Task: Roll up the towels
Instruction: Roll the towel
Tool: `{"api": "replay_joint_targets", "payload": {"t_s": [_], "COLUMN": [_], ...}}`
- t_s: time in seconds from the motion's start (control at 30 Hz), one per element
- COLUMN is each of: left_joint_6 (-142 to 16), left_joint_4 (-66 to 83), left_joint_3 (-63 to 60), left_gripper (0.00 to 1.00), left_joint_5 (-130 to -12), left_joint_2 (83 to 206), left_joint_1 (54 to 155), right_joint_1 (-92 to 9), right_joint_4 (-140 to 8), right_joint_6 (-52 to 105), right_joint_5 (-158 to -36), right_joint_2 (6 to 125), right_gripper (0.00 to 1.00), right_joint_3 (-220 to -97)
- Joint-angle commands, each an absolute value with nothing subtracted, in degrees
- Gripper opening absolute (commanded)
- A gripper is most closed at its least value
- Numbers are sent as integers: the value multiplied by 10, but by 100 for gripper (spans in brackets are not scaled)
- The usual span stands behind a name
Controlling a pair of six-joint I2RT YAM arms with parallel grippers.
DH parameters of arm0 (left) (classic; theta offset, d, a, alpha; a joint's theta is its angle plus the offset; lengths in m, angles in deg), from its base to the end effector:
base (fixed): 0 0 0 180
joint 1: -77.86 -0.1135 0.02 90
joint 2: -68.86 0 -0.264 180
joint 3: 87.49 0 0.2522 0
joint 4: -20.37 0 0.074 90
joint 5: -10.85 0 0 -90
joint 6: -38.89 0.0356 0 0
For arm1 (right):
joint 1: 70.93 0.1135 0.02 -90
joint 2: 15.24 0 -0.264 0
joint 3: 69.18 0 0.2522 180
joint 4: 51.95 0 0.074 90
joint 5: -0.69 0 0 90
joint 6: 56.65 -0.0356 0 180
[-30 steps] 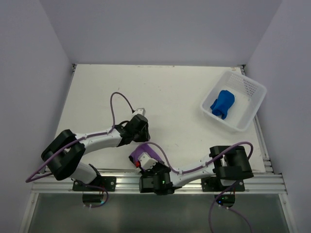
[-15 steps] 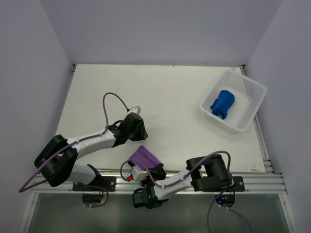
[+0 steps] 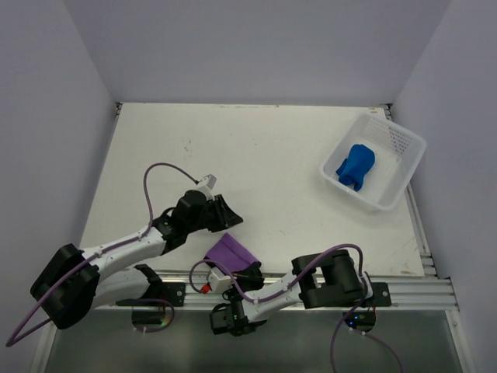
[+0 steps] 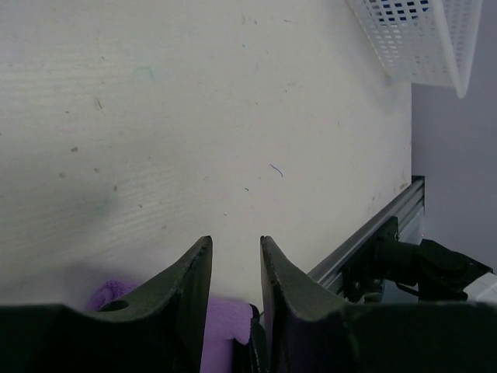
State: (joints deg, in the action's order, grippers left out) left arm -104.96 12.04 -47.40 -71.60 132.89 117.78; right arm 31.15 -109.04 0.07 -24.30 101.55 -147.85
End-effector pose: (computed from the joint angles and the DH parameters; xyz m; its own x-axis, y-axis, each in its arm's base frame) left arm 0.1713 -0.1495 0.1902 -0.8240 -0.3542 -0.4421 0.0949 0.6831 -0.7241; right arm -0.0374 0.3288 0.1048 -0.0430 -0.9068 -0.4194 -0.4453 0.3932 -0.8044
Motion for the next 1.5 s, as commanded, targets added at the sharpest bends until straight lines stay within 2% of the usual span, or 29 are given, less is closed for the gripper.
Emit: {"api": "replay_joint_targets", "payload": {"t_s": [0.0,0.13,0.37,0.5,0.7,0.77,0.87,0.9,0.97,1.0,1.07,1.17,1.47], "left_joint_6": [-1101,-1140,-1142,-1127,-1076,-1081,-1089,-1089,-1086,-1080,-1076,-1075,-1073], "left_joint_4": [247,362,423,419,312,312,322,324,324,322,321,323,327], "left_joint_3": [-511,-581,-649,-670,-651,-662,-678,-679,-680,-680,-681,-686,-688], "left_gripper": [34,34,33,33,32,32,32,31,31,31,31,31,31], "left_joint_5": [-631,-600,-611,-638,-708,-719,-722,-723,-728,-731,-738,-743,-747], "left_joint_2": [1328,1342,1376,1387,1391,1386,1388,1391,1394,1399,1403,1408,1412], "left_joint_1": [1180,1185,1205,1208,1225,1225,1225,1226,1226,1226,1229,1230,1234], "right_joint_1": [316,316,316,316,316,316,316,316,316,316,315,312,306], "right_joint_4": [-1099,-1103,-1103,-1104,-1102,-1099,-1097,-1091,-1085,-1086,-1087,-1075,-940], "right_joint_6": [0,-1,-1,-1,-5,-10,-20,-22,-36,-43,-65,-77,-38], "right_joint_5": [-237,-244,-251,-253,-251,-251,-249,-248,-240,-234,-226,-231,-307], "right_joint_2": [1028,1036,1040,1042,1032,1021,994,983,950,939,917,869,693], "right_gripper": [0,0,0,0,0,5,18,25,32,40,48,53,58], "right_joint_3": [-1496,-1502,-1505,-1510,-1511,-1508,-1499,-1494,-1477,-1471,-1450,-1421,-1308]}}
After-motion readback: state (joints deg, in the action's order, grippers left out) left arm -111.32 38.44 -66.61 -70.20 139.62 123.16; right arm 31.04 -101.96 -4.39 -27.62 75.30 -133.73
